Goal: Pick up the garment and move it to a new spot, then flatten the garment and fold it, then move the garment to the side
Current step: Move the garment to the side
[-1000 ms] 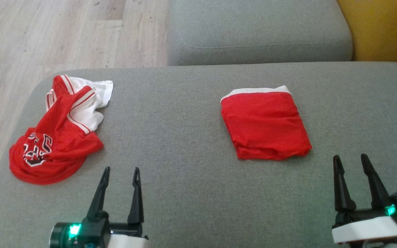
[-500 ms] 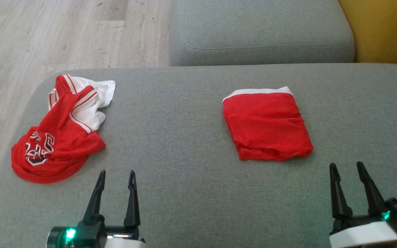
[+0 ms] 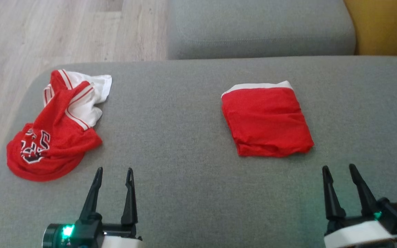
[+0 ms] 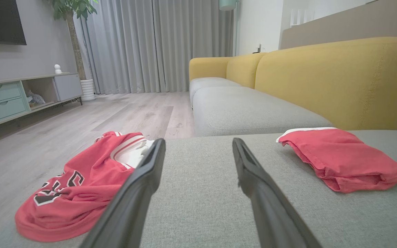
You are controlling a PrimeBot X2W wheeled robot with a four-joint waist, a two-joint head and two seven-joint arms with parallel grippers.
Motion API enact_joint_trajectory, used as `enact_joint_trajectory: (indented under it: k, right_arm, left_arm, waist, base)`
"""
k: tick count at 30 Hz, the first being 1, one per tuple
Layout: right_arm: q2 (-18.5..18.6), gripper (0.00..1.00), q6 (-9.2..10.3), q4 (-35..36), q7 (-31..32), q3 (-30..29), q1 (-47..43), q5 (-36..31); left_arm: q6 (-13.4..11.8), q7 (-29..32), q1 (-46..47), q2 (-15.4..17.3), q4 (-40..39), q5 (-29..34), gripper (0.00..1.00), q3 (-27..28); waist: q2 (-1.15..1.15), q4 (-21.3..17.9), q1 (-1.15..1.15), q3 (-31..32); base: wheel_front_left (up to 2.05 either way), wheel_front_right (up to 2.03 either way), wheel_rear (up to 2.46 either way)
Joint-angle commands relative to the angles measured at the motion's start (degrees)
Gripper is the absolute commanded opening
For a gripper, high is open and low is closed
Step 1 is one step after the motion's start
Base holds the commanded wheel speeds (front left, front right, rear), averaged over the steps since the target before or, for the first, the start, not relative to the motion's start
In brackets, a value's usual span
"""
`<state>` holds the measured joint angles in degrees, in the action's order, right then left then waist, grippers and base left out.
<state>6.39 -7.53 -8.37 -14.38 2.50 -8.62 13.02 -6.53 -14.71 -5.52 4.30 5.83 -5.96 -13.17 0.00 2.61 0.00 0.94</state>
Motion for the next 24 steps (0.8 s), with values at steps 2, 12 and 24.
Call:
enact_joint_trajectory:
  k: [2,12,24]
  right_arm:
    - [1.52,1.0,0.04,0.84,-0.62,1.94,4.86,1.17]
    - [9.26,1.0,0.04,-16.2,0.97,8.02,27.51,7.5]
    - [13.73,0.42,0.04,-31.61,9.73,17.74,40.41,19.69]
  left_arm:
    - [0.17,-0.29,2.27,-0.46,-2.36,0.92,1.0,2.09]
    - [0.61,-0.29,9.94,-0.81,-5.8,2.59,1.0,1.12]
    - [-0.1,-0.29,13.58,-1.21,-5.1,1.98,1.0,-0.19]
  waist:
    - [0.0,-0.02,0.0,-1.94]
    - [0.0,0.3,0.0,-15.86]
    - [0.0,2.19,0.0,-19.78]
  base:
    - [0.0,0.0,0.0]
    - [0.0,0.0,0.0]
    - [0.0,0.0,0.0]
